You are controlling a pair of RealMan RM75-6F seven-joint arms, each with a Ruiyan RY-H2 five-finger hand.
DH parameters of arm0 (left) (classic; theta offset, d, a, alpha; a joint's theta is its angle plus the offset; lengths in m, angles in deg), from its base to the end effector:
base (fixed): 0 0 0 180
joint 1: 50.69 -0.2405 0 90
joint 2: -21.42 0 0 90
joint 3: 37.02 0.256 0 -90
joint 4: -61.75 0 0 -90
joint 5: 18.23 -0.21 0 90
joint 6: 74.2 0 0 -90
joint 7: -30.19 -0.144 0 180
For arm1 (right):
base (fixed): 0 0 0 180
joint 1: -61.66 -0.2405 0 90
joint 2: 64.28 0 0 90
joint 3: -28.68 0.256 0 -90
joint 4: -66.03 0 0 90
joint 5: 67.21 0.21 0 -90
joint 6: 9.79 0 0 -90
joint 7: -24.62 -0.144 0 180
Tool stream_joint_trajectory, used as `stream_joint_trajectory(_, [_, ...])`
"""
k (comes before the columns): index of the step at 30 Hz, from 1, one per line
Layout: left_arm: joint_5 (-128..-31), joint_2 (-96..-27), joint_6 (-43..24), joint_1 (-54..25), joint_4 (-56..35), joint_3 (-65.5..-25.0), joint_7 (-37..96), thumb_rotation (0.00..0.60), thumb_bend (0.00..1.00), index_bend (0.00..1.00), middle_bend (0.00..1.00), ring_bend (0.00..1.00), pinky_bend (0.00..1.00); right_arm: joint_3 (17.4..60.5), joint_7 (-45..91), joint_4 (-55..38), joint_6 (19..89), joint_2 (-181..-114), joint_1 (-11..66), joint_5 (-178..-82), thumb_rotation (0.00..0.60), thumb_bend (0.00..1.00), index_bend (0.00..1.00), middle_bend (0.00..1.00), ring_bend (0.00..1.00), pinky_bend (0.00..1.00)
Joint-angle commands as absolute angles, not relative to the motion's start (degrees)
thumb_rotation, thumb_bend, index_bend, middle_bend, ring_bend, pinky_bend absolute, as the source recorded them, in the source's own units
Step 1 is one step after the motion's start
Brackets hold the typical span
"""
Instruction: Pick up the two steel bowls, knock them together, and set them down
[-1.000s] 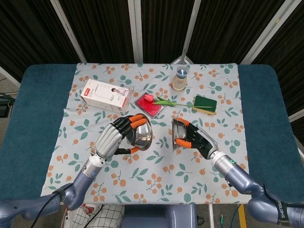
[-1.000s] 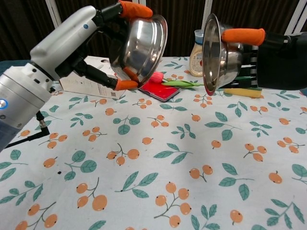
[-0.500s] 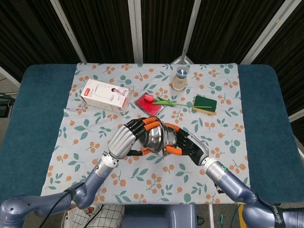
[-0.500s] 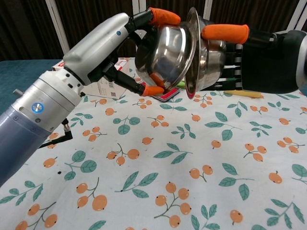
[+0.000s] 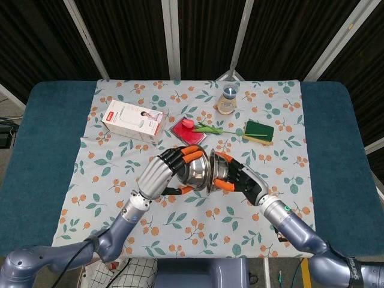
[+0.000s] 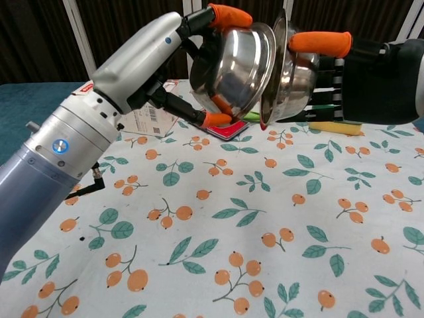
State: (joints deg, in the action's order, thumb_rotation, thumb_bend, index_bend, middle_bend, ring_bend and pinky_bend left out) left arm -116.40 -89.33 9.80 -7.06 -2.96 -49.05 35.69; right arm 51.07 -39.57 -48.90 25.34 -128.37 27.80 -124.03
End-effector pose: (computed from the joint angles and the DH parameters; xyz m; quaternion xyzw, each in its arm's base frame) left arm -0.0541 0.3042 -0.0442 -0.6314 -0.2480 -0.6834 0.2699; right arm -0.1124 -0.2978 0.0706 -0.2550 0.8538 -0.4537 0.0115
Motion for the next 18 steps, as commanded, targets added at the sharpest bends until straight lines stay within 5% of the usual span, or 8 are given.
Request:
stream_joint_trajectory(1, [-116.7,-87.4,10.7,-7.2,-4.0,-49.2,35.1,0.600,0.49,0.42,0.59,0.47,0.73,52.2,-41.1,-47.0,23.8,-127.6,28.9,-124.7,0.600,0.47,1.00,0.99,1.00,1.00])
stream_joint_trajectory(18, [-114.4,-86.8,8.0,-5.9,-4.0,-49.1,34.9,0.600,0.53,0.42,0.59,0.47,0.73,55.3,-42.0,-45.1,19.7,-129.8,29.8,-125.0,0.600,0.47,1.00,0.99,1.00,1.00])
